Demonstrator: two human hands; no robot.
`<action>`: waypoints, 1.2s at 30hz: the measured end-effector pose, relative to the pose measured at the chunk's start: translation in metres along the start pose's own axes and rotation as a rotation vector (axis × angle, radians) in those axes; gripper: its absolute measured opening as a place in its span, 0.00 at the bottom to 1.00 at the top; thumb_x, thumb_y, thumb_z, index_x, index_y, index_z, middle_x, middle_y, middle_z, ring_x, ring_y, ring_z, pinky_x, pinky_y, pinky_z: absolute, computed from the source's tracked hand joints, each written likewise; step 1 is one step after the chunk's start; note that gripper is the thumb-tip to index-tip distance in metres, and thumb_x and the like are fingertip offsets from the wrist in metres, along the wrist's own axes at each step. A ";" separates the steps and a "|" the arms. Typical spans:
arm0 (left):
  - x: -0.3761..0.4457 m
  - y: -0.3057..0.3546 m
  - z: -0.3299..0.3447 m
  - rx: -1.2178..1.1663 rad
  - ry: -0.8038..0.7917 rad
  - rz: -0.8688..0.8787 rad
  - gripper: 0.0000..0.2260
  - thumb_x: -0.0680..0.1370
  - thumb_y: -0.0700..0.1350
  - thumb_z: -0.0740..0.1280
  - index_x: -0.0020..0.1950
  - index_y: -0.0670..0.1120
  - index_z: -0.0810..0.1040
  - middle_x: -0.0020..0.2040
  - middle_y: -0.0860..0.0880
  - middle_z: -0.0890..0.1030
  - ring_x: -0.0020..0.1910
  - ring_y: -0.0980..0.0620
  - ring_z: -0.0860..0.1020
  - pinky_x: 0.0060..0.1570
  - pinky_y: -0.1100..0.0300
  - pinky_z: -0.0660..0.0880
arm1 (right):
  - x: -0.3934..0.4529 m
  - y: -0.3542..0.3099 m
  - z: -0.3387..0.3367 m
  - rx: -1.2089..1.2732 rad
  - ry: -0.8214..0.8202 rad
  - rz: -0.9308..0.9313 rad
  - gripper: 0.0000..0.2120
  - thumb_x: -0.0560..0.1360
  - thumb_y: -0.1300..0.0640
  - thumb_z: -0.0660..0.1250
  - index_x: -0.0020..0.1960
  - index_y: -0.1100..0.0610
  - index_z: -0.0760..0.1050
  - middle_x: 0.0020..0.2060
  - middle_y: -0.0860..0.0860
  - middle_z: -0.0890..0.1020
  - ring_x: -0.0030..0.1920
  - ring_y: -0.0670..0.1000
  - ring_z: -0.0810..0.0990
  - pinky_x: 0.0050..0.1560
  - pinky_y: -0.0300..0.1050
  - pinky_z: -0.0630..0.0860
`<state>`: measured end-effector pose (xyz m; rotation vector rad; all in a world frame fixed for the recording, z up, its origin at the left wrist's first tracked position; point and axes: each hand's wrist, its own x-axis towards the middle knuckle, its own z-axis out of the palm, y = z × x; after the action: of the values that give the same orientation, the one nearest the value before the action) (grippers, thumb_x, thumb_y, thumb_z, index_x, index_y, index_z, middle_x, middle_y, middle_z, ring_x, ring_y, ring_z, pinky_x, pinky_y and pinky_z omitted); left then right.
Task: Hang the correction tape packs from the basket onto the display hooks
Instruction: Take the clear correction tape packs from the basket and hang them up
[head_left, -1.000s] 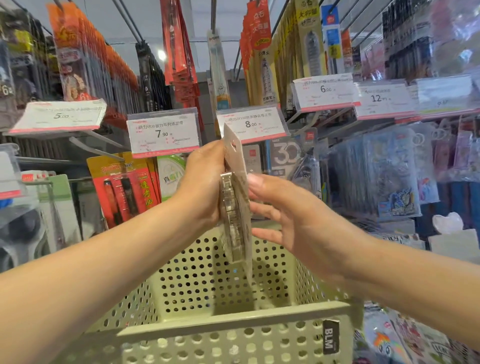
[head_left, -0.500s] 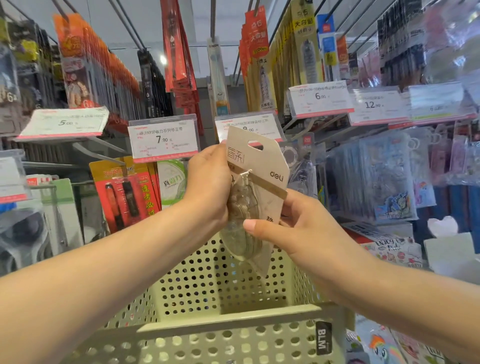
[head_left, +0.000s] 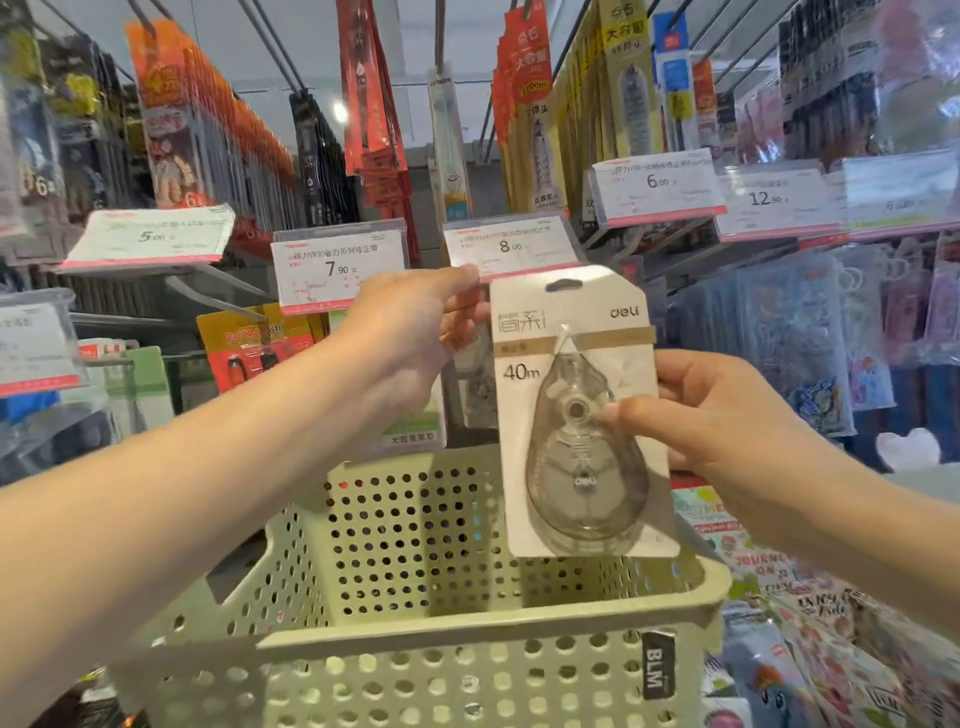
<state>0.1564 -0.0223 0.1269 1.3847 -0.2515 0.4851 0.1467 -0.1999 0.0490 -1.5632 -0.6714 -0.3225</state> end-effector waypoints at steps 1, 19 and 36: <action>0.001 0.001 -0.001 -0.020 0.007 -0.020 0.05 0.76 0.36 0.65 0.41 0.40 0.76 0.22 0.51 0.79 0.25 0.56 0.76 0.28 0.68 0.71 | -0.001 0.002 -0.002 -0.028 0.010 0.026 0.08 0.71 0.66 0.68 0.44 0.55 0.82 0.39 0.52 0.87 0.43 0.60 0.84 0.46 0.54 0.80; 0.004 0.010 -0.003 -0.137 -0.025 -0.126 0.09 0.79 0.39 0.62 0.39 0.42 0.72 0.21 0.51 0.74 0.19 0.58 0.72 0.21 0.71 0.68 | 0.062 0.014 0.013 -0.045 -0.063 0.102 0.09 0.73 0.62 0.67 0.52 0.59 0.78 0.43 0.53 0.82 0.31 0.41 0.77 0.38 0.37 0.72; 0.007 0.008 -0.004 -0.142 -0.023 -0.095 0.09 0.78 0.38 0.63 0.37 0.41 0.72 0.23 0.50 0.74 0.20 0.57 0.72 0.22 0.70 0.69 | 0.101 0.038 0.022 0.014 -0.040 0.102 0.10 0.73 0.61 0.66 0.54 0.56 0.76 0.51 0.57 0.82 0.40 0.51 0.76 0.39 0.44 0.74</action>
<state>0.1584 -0.0165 0.1360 1.2580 -0.2334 0.3659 0.2440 -0.1558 0.0743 -1.5877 -0.6212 -0.2112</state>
